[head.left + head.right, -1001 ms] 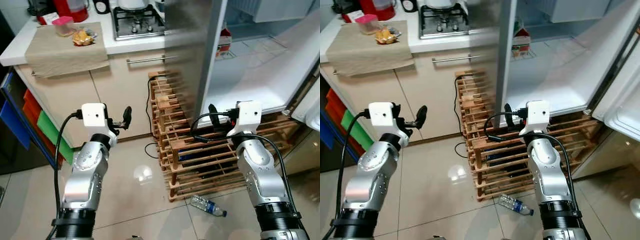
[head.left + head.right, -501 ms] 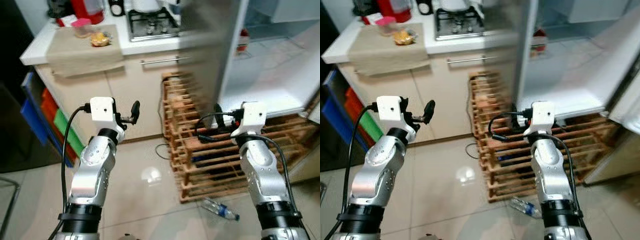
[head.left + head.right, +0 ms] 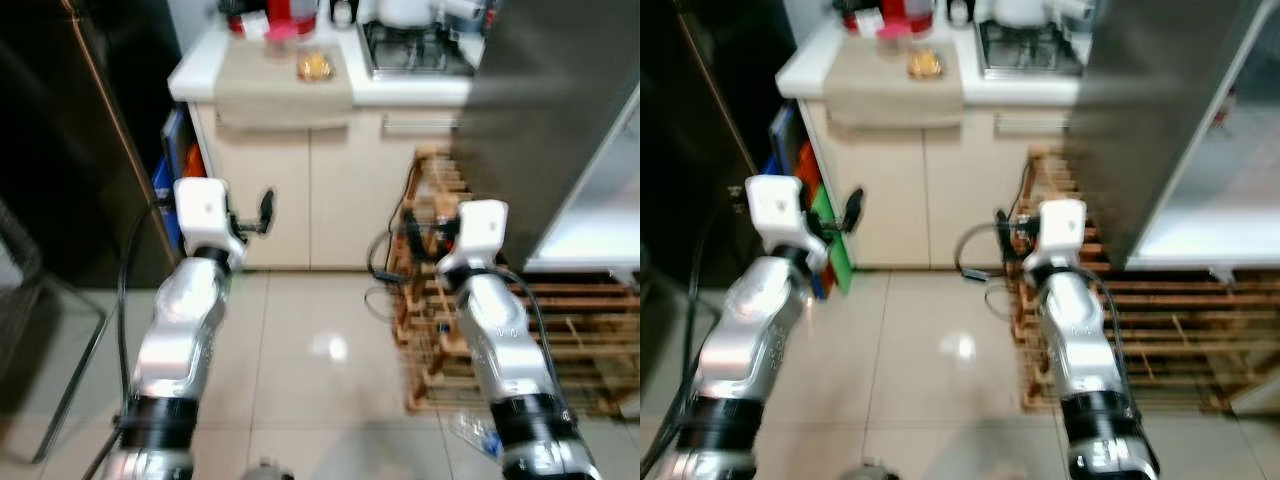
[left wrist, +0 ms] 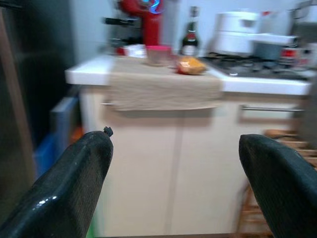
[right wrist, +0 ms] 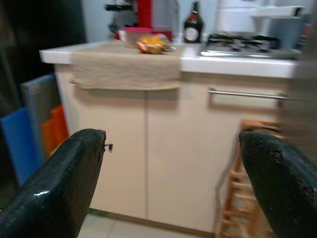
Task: Restocking fridge
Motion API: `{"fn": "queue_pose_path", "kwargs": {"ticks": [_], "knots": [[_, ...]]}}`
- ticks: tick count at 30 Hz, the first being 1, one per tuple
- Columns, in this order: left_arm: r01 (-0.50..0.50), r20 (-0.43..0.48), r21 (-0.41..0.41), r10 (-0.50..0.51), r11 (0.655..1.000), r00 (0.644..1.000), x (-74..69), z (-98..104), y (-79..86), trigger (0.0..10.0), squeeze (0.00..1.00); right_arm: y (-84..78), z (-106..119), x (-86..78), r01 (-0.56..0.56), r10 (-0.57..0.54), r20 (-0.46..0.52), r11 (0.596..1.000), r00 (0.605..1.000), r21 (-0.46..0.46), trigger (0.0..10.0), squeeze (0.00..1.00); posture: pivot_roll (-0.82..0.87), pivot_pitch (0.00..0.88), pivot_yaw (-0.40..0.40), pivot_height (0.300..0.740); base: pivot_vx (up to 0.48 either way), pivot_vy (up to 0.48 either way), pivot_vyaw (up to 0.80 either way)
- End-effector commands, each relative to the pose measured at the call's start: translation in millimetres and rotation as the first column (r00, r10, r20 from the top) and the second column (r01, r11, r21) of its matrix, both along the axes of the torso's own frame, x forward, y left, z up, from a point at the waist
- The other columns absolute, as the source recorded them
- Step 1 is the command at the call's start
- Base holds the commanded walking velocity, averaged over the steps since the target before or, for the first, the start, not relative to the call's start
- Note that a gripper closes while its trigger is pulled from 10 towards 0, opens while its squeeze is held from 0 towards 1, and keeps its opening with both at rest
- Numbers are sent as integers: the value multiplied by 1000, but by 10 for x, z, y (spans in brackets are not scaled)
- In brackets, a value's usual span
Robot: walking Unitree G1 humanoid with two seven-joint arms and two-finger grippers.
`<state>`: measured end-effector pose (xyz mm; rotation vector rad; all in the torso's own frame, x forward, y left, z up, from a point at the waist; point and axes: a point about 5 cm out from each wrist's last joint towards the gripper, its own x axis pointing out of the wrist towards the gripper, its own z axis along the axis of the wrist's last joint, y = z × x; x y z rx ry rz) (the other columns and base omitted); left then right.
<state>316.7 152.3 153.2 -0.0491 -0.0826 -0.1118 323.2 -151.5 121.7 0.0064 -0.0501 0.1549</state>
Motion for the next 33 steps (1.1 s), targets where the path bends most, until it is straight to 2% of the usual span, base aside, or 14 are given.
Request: {"fn": "queue_pose_path", "kwargs": {"ticks": [1,13,24,30,33], "knots": [[42,14,10,-42,999,999,69,54,-94,10000,0,-51,-8,6,25,-25,6,999,1000,-25,10000,0,-54,0,60,740,390,277,0],[72,32,10,-72,997,997,142,87,-121,10000,0,0,4,2,32,-31,39,999,999,-13,10000,0,-57,0,73,740,394,273,0],[108,47,-5,-108,994,993,175,110,-171,10000,0,86,78,67,10,-9,66,1000,998,-9,10000,0,-58,0,63,740,437,0,0],[111,56,-4,-110,994,992,182,122,-191,10000,0,116,87,83,-3,5,68,1000,998,-31,10000,0,-57,0,57,740,443,0,-742],[109,65,-6,-108,994,992,186,129,-196,10000,0,107,118,91,-8,10,88,1000,996,-28,10000,0,-58,0,53,740,445,0,0]]}}
